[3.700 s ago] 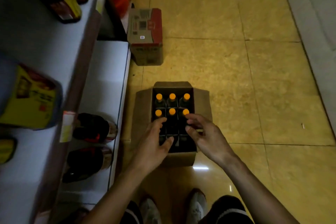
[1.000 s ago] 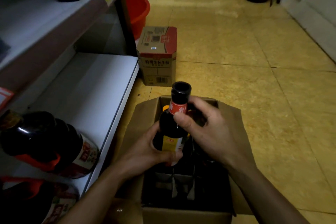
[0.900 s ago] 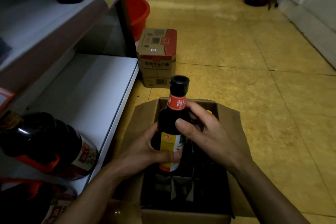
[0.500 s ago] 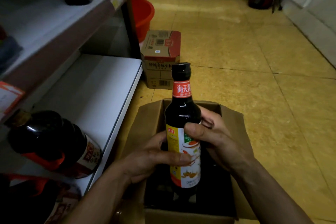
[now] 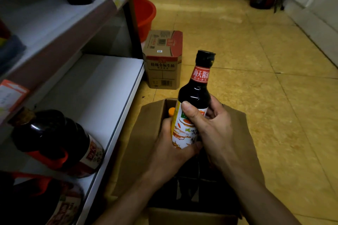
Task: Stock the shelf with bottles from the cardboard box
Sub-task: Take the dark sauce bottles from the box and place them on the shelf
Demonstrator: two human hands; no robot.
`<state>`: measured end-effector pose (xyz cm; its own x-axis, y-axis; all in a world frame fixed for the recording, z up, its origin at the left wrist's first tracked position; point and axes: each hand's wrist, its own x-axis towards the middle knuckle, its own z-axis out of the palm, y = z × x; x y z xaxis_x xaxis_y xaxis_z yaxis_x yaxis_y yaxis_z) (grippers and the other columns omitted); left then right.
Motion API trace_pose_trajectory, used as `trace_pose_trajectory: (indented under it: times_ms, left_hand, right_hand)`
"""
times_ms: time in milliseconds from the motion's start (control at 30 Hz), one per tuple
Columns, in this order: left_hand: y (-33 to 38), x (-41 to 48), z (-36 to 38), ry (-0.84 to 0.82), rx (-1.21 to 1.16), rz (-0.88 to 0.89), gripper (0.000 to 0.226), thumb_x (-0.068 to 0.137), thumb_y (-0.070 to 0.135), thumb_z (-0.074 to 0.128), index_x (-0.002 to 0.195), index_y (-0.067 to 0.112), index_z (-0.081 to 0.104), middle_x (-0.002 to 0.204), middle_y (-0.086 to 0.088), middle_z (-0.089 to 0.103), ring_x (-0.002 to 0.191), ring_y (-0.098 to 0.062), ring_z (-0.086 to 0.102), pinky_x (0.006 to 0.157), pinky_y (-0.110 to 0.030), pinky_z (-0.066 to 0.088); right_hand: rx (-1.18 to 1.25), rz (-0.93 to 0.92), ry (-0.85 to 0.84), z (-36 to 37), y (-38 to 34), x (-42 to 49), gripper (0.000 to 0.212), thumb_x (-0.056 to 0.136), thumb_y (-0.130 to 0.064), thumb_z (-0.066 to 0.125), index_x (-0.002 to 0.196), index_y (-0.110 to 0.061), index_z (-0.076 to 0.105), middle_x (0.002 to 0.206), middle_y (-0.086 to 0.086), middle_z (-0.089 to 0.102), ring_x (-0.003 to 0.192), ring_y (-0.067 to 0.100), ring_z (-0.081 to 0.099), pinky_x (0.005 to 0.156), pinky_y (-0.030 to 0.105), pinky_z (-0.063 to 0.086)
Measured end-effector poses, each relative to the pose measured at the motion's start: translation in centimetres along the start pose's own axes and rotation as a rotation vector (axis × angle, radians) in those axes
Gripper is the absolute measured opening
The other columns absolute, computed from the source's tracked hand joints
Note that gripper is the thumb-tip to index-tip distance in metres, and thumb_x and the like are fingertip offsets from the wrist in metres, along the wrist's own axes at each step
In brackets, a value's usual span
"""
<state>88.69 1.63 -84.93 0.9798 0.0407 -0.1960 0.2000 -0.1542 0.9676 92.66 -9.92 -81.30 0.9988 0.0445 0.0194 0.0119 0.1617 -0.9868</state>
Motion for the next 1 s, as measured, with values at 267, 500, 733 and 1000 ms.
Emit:
trace_pose_trajectory:
  times_ms: [267,500,733,1000]
  left_hand:
    - [1.4,-0.2,-2.8,-0.301,-0.199,-0.047,0.060,0.076,0.022,0.083,0.131,0.023,0.060,0.121,-0.005,0.074,0.113,-0.025,0.071,0.100,-0.044,0.056]
    - [1.9,-1.0,-2.8,-0.399,-0.227,-0.052,0.058,0.078,0.022,0.081,0.131,0.026,0.058,0.122,-0.002,0.074,0.114,-0.020,0.071,0.094,-0.034,0.058]
    - [1.8,-0.8,-1.0,-0.275,-0.196,-0.027,0.062,0.080,0.020,0.086,0.133,0.029,0.054,0.117,0.004,0.075,0.108,-0.014,0.072,0.085,-0.026,0.058]
    - [1.4,-0.4,0.3,-0.163,-0.083,-0.004,0.058,0.082,0.021,0.086,0.126,0.036,0.053,0.108,0.016,0.074,0.097,-0.003,0.073,0.079,-0.022,0.058]
  right_hand:
    - [-0.143,-0.006,-0.212,-3.4,-2.1,-0.4,0.054,0.091,-0.031,0.071,0.141,-0.017,0.057,0.126,-0.003,0.073,0.118,0.008,0.068,0.103,0.033,0.055]
    - [-0.107,0.079,-0.411,-4.3,-2.2,-0.7,0.045,0.091,-0.025,0.065,0.134,-0.015,0.058,0.125,0.006,0.073,0.118,0.024,0.070,0.099,0.041,0.057]
    - [-0.040,0.041,-0.237,-4.0,-2.0,-0.4,0.037,0.085,-0.020,0.073,0.121,-0.013,0.067,0.110,0.006,0.079,0.103,0.021,0.076,0.083,0.029,0.061]
    - [-0.058,0.028,-0.138,-4.0,-1.7,-0.2,0.043,0.079,-0.021,0.072,0.120,-0.010,0.070,0.106,0.003,0.080,0.100,0.019,0.077,0.088,0.032,0.062]
